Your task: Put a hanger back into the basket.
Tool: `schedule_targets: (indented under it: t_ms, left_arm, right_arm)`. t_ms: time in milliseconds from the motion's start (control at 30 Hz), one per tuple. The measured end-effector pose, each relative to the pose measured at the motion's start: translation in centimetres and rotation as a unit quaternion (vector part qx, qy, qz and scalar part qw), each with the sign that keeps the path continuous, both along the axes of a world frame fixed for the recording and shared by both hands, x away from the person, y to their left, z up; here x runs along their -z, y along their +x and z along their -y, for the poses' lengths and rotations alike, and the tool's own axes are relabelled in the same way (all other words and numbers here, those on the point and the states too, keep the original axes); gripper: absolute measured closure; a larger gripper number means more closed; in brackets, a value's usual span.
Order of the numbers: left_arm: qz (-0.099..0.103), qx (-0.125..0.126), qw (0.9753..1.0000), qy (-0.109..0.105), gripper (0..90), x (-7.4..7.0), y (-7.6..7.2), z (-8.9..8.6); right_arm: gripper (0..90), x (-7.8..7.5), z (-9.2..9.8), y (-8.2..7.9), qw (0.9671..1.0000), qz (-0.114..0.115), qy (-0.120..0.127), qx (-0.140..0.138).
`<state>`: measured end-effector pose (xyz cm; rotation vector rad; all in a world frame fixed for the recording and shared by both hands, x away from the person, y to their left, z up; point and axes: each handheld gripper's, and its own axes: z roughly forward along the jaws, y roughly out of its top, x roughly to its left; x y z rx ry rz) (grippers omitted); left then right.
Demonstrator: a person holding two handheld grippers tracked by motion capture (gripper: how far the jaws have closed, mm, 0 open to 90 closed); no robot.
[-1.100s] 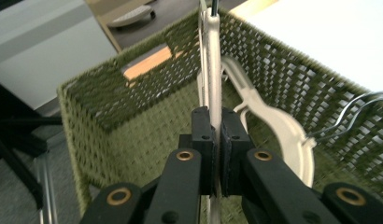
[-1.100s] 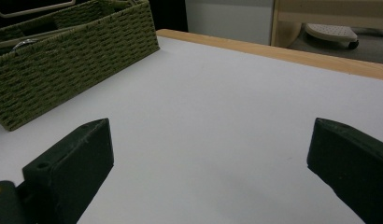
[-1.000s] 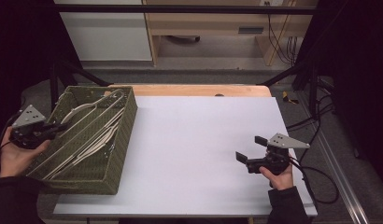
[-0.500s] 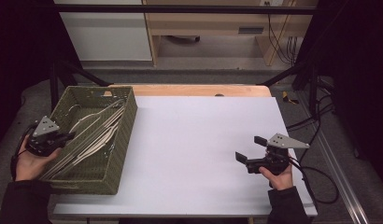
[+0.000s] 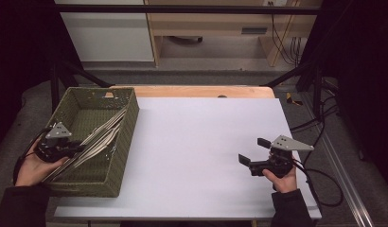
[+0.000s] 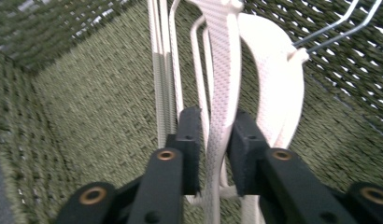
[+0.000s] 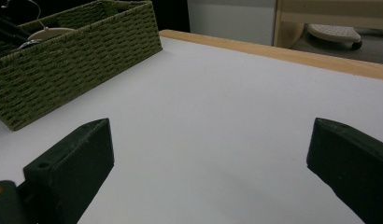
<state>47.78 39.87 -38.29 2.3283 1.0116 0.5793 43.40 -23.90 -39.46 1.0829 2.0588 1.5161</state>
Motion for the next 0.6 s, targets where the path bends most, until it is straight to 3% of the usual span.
schedule_targets:
  t_ms: [100, 300, 467, 600]
  left_arm:
    - [-0.013, 0.001, 0.9999, -0.002, 65.9, 0.1, -0.1, 0.1]
    - [-0.017, 0.015, 0.9997, -0.011, 55.8, -0.3, -0.4, 0.5]
    - [-0.001, 0.022, 0.9996, -0.018, 51.1, -1.1, -0.9, 1.0]
    - [0.033, 0.02, 0.9981, -0.049, 44.7, -1.9, -1.5, 1.8]
  right_arm:
    - [1.4, 0.0, -0.1, 0.0, 1.0, 0.0, -0.001, -0.001]
    - [1.4, 0.0, -0.1, 0.0, 1.0, -0.003, 0.001, -0.001]
    - [1.4, -0.1, -0.1, 0.0, 1.0, -0.001, 0.001, -0.003]
    - [1.4, -0.1, 0.0, -0.1, 1.0, 0.002, 0.003, -0.003]
